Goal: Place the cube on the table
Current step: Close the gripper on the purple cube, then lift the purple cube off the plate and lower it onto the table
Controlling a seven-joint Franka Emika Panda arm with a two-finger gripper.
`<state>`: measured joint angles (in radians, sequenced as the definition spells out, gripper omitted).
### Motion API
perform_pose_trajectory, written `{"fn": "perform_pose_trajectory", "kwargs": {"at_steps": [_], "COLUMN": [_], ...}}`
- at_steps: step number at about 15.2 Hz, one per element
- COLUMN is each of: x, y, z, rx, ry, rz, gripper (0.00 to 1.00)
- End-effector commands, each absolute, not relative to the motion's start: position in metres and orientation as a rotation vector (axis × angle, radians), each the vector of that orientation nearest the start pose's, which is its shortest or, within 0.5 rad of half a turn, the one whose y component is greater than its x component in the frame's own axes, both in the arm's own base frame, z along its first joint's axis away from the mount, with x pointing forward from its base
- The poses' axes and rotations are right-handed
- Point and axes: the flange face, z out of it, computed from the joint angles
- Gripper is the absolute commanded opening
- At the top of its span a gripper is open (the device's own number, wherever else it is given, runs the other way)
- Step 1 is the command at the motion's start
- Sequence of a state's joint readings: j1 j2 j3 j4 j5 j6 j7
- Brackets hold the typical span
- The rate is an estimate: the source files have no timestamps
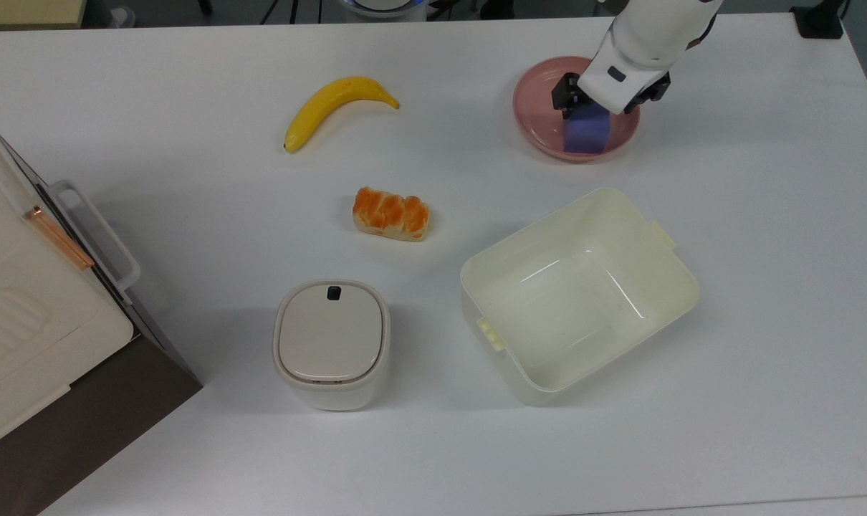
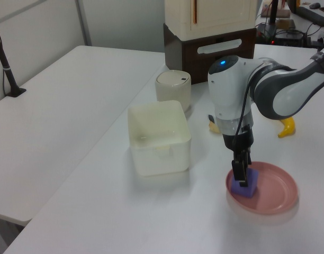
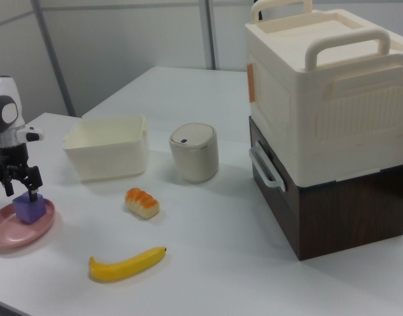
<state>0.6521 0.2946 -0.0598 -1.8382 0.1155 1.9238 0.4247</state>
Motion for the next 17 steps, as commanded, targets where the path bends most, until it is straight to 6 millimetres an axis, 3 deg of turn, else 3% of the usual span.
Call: {"fn": "perform_pose_trajectory", "kwargs": {"at_steps": [1,10,14,16,17], "x": [0.492,0.498,0.498,0.496,0.495], "y": [0.342,0.341,0.342,0.345,0.345], "z": [0.373,0.347,0.343,0.349,0.354], "rx": [-3.135,-3.157,-3.172,-3.170,-3.167], "ry": [-0.146,-0.166,-0.239,-0.262,-0.275], "rz": [0.378,0.373,0.348,0.351,0.352], "gripper": [1.00,0.99,0.48,0.30,0.27]}}
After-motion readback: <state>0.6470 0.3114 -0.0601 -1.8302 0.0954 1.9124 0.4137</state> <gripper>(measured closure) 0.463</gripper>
